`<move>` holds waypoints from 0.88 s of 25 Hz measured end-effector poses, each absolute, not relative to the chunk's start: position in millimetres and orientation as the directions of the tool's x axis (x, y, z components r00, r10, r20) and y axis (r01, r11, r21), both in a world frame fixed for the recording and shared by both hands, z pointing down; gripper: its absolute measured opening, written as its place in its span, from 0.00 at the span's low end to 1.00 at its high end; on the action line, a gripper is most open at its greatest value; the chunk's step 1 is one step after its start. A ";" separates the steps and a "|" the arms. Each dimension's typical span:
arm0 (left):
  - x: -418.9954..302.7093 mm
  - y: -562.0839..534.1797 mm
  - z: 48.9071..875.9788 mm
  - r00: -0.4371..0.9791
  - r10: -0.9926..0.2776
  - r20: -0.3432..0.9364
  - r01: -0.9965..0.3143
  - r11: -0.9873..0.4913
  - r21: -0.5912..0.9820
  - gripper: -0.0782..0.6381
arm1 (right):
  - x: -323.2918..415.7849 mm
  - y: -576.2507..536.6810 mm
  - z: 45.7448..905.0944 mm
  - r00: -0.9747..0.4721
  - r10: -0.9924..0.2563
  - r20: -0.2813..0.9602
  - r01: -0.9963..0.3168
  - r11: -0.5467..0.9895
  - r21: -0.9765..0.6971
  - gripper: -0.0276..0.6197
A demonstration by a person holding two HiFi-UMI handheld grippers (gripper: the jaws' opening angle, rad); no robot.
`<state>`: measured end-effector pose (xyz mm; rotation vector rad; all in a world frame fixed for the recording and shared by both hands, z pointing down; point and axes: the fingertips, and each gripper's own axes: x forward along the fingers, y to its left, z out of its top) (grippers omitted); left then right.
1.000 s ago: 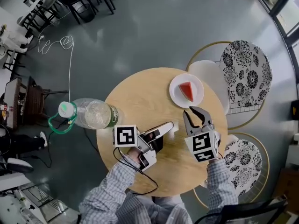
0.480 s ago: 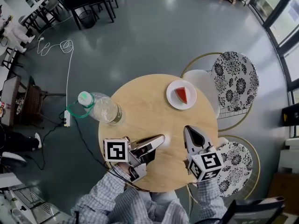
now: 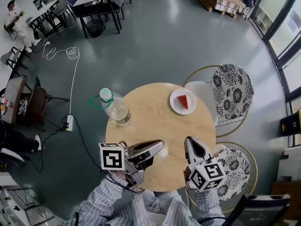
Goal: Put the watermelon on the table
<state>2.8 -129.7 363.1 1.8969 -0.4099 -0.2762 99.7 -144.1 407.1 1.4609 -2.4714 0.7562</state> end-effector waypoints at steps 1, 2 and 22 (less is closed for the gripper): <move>1.4 -126.5 359.1 0.911 -0.412 0.005 -0.153 -0.328 0.932 0.12 | 98.7 -141.2 404.2 -0.506 -0.772 0.385 -0.855 0.390 -0.343 0.05; -0.1 -123.1 354.7 0.910 -0.414 0.004 -0.157 -0.336 0.929 0.12 | 97.5 -138.1 400.5 -0.508 -0.775 0.377 -0.853 0.389 -0.348 0.05; -0.5 -94.4 274.2 0.928 -0.369 -0.056 -0.169 -0.549 0.818 0.12 | 92.2 -114.4 300.9 -0.539 -0.822 0.183 -0.804 0.437 -0.404 0.05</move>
